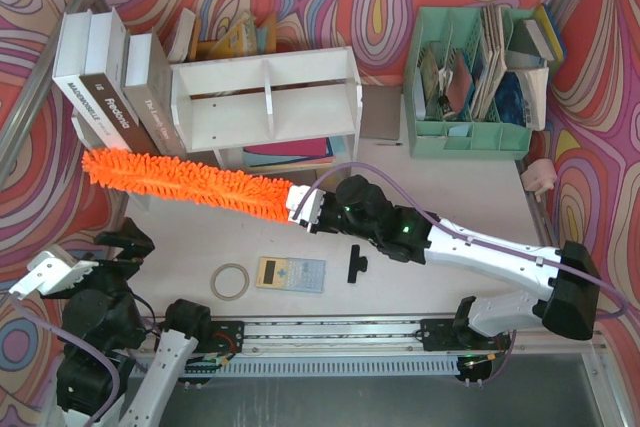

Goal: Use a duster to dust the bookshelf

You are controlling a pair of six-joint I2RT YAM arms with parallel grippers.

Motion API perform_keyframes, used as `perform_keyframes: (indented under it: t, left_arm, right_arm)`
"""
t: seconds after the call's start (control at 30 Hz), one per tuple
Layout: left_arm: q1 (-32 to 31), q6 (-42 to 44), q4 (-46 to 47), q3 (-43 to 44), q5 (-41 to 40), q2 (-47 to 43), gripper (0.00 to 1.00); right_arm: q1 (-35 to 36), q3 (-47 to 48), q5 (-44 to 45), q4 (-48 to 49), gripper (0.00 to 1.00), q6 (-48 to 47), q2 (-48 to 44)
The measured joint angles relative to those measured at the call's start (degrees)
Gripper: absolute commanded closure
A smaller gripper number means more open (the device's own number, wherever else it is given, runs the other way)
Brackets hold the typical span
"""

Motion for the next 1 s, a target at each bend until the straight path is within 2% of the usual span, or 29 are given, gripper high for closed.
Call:
perform_keyframes:
  t: [0.5, 1.0]
  left_arm:
    - [0.00, 0.02, 0.00, 0.00, 0.00, 0.94, 0.02]
    - [0.00, 0.02, 0.00, -0.02, 0.07, 1.90, 0.02]
  right_arm:
    - [0.00, 2.97, 0.11, 0.02, 1.00, -0.09, -2.32]
    - [0.00, 0.17, 0.02, 0.79, 1.00, 3.08, -3.13]
